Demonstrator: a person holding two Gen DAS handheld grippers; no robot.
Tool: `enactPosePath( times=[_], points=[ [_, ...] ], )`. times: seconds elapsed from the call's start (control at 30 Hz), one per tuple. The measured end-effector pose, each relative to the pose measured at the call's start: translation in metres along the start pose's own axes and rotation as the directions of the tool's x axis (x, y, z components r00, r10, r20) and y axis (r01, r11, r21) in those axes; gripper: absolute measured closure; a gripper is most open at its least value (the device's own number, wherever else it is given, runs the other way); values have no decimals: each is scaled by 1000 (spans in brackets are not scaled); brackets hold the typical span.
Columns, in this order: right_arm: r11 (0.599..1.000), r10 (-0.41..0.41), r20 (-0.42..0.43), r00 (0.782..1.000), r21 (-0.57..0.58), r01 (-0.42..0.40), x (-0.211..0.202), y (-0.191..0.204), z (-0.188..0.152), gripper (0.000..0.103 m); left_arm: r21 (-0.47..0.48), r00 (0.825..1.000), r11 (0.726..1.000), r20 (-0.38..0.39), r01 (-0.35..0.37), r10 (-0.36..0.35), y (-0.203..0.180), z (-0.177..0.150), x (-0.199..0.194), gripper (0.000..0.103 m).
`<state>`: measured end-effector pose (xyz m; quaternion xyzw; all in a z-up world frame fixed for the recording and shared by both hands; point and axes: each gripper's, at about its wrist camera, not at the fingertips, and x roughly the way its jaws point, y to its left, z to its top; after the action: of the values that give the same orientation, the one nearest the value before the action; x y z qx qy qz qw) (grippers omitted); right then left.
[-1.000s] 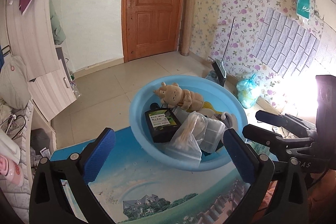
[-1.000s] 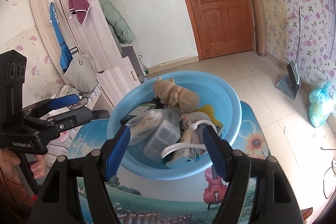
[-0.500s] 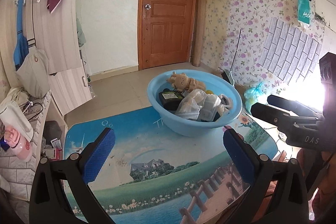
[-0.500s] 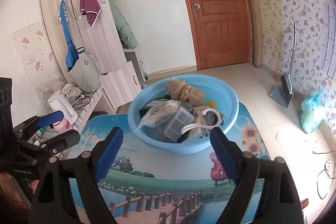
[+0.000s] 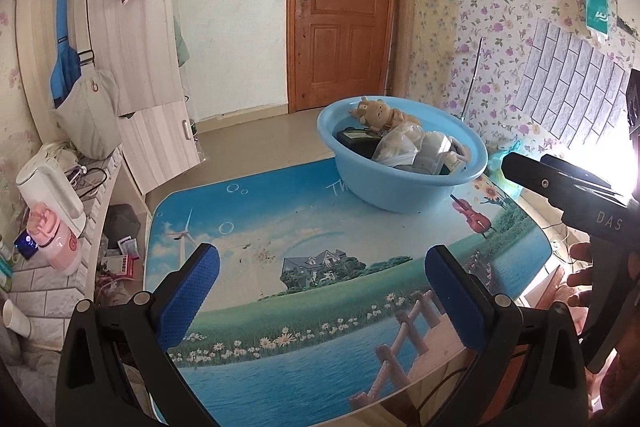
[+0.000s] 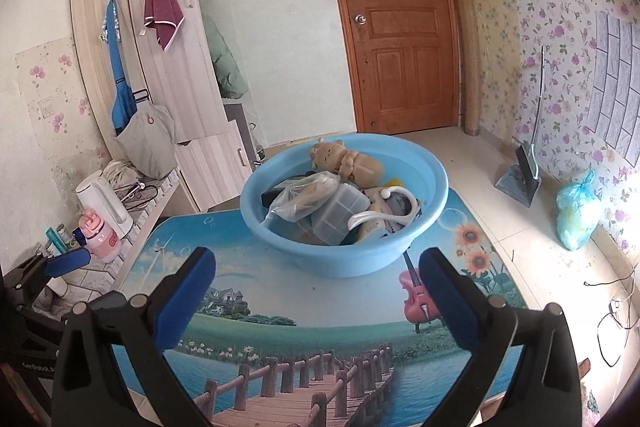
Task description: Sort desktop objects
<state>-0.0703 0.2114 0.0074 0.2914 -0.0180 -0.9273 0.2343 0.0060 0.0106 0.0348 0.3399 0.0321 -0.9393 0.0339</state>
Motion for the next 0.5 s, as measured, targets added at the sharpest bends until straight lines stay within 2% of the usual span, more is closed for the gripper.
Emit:
enactPosePath(
  times=[0.33,0.5],
  points=[
    [999,-25,-11,1000,-37,25,-7,12,0,0,7,1000,1000,22,11,-11,-3,4,-13,0],
    [998,-47,-37,998,-47,45,-5,9,-4,0,10,1000,1000,-15,-2,2,-5,0,0,0]
  ],
)
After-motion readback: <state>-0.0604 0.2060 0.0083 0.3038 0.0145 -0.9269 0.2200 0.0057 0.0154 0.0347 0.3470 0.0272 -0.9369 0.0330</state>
